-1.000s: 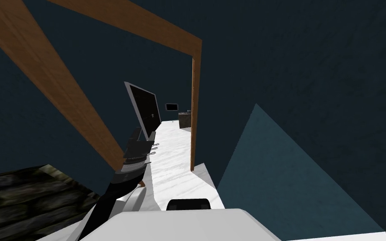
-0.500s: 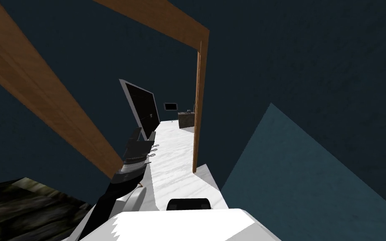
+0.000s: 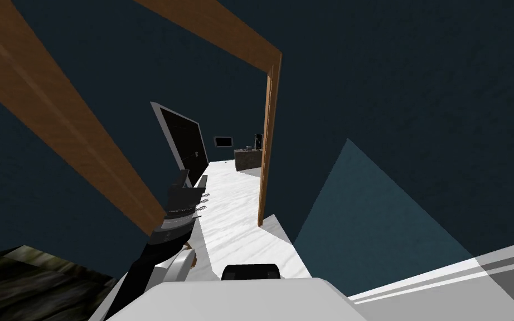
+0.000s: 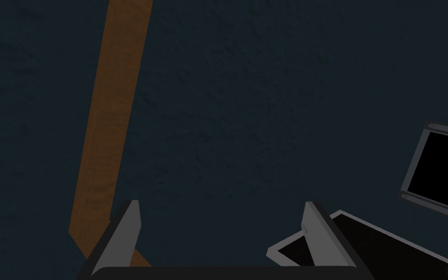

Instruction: Pull the door open

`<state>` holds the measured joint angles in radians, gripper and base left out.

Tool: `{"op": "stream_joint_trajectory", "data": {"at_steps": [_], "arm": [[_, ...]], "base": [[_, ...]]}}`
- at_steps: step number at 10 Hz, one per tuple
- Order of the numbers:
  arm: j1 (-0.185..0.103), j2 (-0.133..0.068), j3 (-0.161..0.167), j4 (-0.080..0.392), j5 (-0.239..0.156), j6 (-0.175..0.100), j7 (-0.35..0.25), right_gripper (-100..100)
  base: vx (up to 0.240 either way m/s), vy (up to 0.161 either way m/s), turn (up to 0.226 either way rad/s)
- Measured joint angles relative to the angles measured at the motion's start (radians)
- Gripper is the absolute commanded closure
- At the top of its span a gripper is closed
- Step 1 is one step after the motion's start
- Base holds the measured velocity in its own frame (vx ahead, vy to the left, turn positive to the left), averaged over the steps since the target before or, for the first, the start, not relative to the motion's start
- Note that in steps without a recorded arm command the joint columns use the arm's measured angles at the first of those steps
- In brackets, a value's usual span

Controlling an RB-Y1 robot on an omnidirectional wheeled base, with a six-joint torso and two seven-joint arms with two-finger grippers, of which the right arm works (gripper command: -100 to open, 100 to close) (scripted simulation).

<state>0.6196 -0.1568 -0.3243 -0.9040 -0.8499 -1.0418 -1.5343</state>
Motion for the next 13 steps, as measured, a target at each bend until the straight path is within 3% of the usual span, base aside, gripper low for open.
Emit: {"op": "stream_joint_trajectory", "data": {"at_steps": [2,5,6,7,13], "arm": [[-0.015,-0.010,-0.008,0.015,0.002,0.006,-0.001,-100],[-0.070,-0.037,-0.028,0.065,0.007,0.022,0.002,-100],[-0.105,-0.055,-0.039,0.100,0.008,0.028,-0.001,-100],[-0.116,-0.056,-0.052,0.085,0.009,0.047,0.014,-100],[-0.229,-0.106,-0.090,0.182,0.018,0.077,0.022,-100]], "base": [[-0.058,-0.018,0.005],[-0.028,-0.039,0.007],[-0.061,-0.055,0.015],[-0.044,-0.040,0.005],[-0.028,-0.032,0.008]]}}
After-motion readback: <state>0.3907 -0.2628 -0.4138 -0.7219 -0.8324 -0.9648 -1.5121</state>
